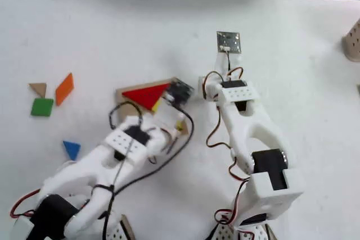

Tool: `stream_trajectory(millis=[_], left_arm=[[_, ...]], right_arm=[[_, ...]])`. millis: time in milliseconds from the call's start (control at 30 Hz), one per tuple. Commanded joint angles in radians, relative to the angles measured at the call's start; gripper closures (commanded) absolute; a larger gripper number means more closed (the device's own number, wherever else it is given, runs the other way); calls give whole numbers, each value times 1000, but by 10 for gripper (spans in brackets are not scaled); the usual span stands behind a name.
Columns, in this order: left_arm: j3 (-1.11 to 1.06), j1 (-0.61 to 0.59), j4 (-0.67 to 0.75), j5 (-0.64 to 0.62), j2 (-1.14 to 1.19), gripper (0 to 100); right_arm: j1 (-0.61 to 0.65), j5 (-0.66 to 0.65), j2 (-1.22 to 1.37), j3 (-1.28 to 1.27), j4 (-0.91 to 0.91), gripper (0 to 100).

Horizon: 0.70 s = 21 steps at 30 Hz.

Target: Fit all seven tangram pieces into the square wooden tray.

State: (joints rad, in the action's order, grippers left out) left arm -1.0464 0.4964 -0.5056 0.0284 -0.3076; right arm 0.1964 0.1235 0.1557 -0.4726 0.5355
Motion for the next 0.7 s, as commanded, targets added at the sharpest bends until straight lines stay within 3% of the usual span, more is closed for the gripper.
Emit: stream_trajectory(millis=[0, 100, 300, 667], left_arm=[[-49, 13, 213, -55, 1, 976], [-49, -33, 215, -147, 2, 976], [-32, -153, 149, -155, 2, 976], [-11, -157, 49, -153, 1, 976]], right_arm=[[2, 3, -58, 9, 5, 978], [5, 3, -58, 9, 5, 978], [4, 3, -58, 8, 5, 978], [4, 3, -58, 8, 5, 978]])
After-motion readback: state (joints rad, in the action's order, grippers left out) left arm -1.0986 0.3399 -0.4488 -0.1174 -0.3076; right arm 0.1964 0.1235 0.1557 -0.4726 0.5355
